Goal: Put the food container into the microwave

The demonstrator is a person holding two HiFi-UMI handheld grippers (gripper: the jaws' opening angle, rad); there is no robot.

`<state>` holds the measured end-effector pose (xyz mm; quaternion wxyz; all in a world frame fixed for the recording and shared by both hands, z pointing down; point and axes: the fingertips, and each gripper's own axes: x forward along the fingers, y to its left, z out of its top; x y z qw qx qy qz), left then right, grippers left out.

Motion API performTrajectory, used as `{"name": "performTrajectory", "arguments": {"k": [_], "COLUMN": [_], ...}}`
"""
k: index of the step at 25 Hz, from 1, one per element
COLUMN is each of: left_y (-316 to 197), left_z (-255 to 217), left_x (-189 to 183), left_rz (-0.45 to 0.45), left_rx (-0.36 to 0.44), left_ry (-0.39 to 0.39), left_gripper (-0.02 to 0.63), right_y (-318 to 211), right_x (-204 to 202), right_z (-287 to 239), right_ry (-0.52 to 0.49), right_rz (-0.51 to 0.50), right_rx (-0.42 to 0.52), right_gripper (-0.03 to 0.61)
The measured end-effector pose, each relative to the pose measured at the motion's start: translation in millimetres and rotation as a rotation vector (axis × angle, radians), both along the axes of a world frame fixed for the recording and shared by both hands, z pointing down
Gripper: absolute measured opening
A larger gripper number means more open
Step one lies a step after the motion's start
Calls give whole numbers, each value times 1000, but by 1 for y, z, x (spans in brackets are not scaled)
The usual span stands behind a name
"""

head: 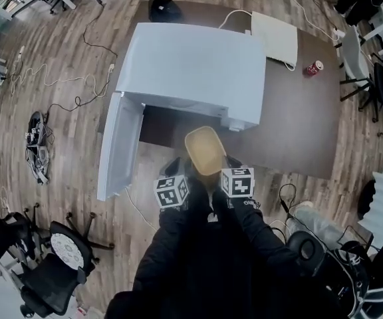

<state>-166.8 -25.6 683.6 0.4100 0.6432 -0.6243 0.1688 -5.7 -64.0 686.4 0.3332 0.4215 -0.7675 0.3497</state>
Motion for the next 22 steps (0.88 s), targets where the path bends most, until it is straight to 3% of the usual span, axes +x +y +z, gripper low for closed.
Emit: {"name": "performTrajectory", "arguments": {"k": [11, 22], "left_y": [-50, -104], "left_z": [3, 12], "left_x": [-70, -94], "left_rz": [32, 47], "left_rx": [17, 39], "left_ry": [2, 12], "left_gripper": [34, 34], "right_y": [-59, -128], "right_x": [-95, -129], "right_z": [-6, -1], "right_ry": [-39, -66], "right_rz": [89, 202], "right_rx": [25, 73], "right_gripper": [37, 37]}}
